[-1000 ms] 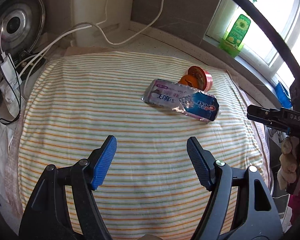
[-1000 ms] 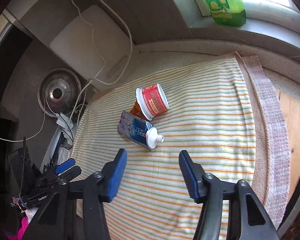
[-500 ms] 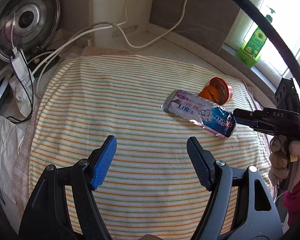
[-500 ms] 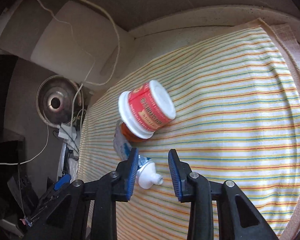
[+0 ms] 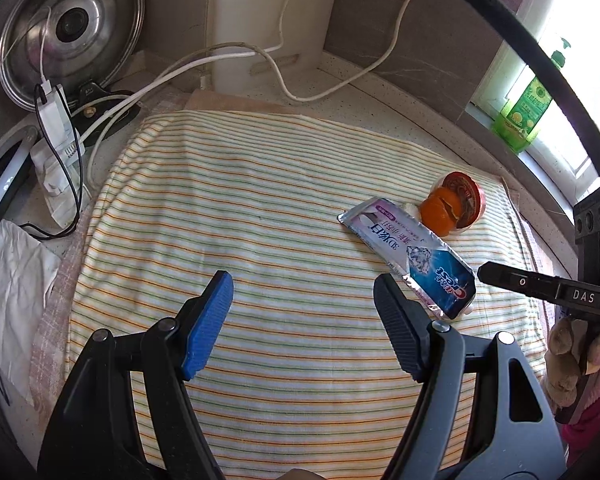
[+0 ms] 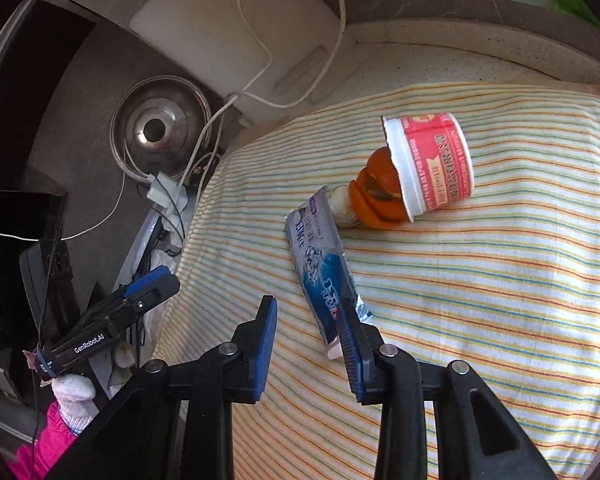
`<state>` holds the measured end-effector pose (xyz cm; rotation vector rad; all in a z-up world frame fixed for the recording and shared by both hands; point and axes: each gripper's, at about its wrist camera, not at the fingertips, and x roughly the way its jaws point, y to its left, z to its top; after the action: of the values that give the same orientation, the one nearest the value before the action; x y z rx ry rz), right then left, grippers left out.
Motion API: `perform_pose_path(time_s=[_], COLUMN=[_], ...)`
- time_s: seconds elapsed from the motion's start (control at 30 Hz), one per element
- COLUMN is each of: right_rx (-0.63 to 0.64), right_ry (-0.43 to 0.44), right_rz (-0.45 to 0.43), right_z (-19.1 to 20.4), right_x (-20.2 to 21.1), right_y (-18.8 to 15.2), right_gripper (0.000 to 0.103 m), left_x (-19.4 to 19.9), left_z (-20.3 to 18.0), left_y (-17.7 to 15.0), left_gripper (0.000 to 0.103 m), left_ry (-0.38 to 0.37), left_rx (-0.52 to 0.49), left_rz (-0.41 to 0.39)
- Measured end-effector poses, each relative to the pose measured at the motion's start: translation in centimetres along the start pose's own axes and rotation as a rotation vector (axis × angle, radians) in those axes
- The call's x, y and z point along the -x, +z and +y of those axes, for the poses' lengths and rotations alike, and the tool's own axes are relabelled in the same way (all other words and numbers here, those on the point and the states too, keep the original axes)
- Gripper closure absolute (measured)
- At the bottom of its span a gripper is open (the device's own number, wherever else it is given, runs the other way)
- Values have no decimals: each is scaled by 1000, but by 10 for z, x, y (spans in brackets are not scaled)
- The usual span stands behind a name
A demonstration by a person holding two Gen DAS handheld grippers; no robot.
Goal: Collect trash
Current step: 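Grasp the toothpaste tube by its cap end with the right tool and lift, then grasp the toothpaste tube with the left tool while the right tool grasps the red cup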
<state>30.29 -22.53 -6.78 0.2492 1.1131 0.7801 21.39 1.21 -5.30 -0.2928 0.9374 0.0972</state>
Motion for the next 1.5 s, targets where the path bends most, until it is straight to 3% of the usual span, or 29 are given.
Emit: perform_pose_path(time_s=[0.13,0.2,0.3,0.37,0.47,0.5,0.67,0.77,0.9,1.03,1.37,1.43,1.5], right_rx=[-9,-29,-48,-37,-13,12,92,81,60,46,43,5,-43], right_ry=[-89,-75,-23,17,152,153,30,-36,-198,-298,-348,-347,-312], right_rz=[-42,-20,24,51,104,113,25,-59,-164,-178,-126,-130,-123], right_z=[-4,-9,-9,-1,18,26,35,24,7,-9,-21,-30,-42], right_x=[2,-6,-20,-32,-46,-46,-13,18,44,45,8,7,7], right_y=[4,8,7,4,-4,-6,-7,1,17,36,57,63,69], right_gripper=[43,46,62,63,63,63,36,32,23,22,23,29,44], left_x=[4,5,7,7,7,6,-9,-23,-44,-61,-95,-103,-108], left_z=[6,11,16,18,21,22,12,-6,-33,-54,-84,-90,-96], left_y=[-3,-3,-4,-4,-3,-3,-2,-2,1,2,1,1,1], left_gripper=[28,28,28,28,28,28,28,28,25,25,24,24,24], left_ry=[16,19,23,29,30,26,-44,-91,-140,-152,-71,-47,-16], left_rx=[1,14,28,29,42,51,83,74,71,79,58,34,5], left_rz=[1,-2,-8,-9,-7,-4,44,85,146,193,255,270,276])
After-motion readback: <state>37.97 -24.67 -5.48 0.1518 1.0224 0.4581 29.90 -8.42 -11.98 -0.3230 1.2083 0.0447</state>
